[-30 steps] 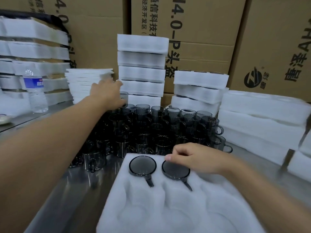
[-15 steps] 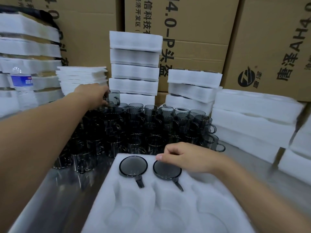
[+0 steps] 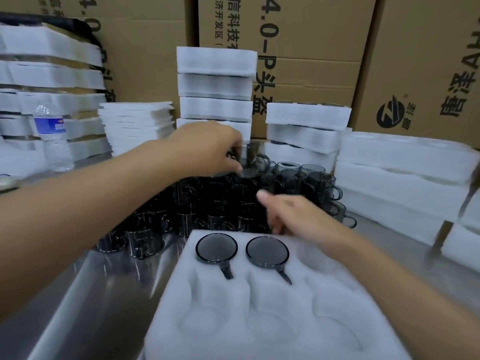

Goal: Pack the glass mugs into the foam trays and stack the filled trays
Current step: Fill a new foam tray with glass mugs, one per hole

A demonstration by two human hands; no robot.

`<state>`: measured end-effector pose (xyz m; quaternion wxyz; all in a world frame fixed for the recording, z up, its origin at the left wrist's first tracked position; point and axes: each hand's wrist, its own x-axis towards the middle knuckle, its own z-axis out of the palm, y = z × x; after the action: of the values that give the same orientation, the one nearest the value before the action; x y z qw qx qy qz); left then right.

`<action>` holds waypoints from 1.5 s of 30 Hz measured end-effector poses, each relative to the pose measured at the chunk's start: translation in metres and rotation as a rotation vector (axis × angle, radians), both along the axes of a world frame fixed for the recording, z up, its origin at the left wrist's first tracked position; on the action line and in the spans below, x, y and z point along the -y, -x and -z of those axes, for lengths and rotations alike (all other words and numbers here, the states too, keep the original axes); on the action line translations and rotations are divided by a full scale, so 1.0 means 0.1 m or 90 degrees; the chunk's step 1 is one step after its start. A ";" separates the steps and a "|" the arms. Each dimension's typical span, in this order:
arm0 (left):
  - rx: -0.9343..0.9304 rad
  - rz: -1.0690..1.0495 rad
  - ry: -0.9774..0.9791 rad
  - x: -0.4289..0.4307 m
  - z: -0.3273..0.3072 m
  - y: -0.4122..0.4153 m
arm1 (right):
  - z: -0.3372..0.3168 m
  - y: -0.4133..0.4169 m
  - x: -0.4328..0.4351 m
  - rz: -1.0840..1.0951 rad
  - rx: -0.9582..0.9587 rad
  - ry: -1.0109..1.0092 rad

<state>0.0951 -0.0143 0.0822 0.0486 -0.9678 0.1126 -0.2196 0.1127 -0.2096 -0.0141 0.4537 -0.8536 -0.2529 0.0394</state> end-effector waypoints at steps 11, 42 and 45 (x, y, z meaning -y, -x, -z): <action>-0.068 -0.004 -0.003 0.14 0.42 0.05 | 0.02 -0.02 -0.02 0.151 0.037 -0.252; 0.128 0.162 0.491 0.37 0.82 0.44 | 0.08 -0.02 -0.04 0.087 0.057 -0.067; 0.080 0.240 0.633 0.38 0.85 0.45 | 0.04 -0.01 -0.03 0.095 0.054 -0.127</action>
<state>0.0500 -0.0528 -0.0032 -0.4492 -0.8220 0.1642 -0.3091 0.1141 -0.2062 -0.0180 0.5268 -0.8216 -0.2106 -0.0559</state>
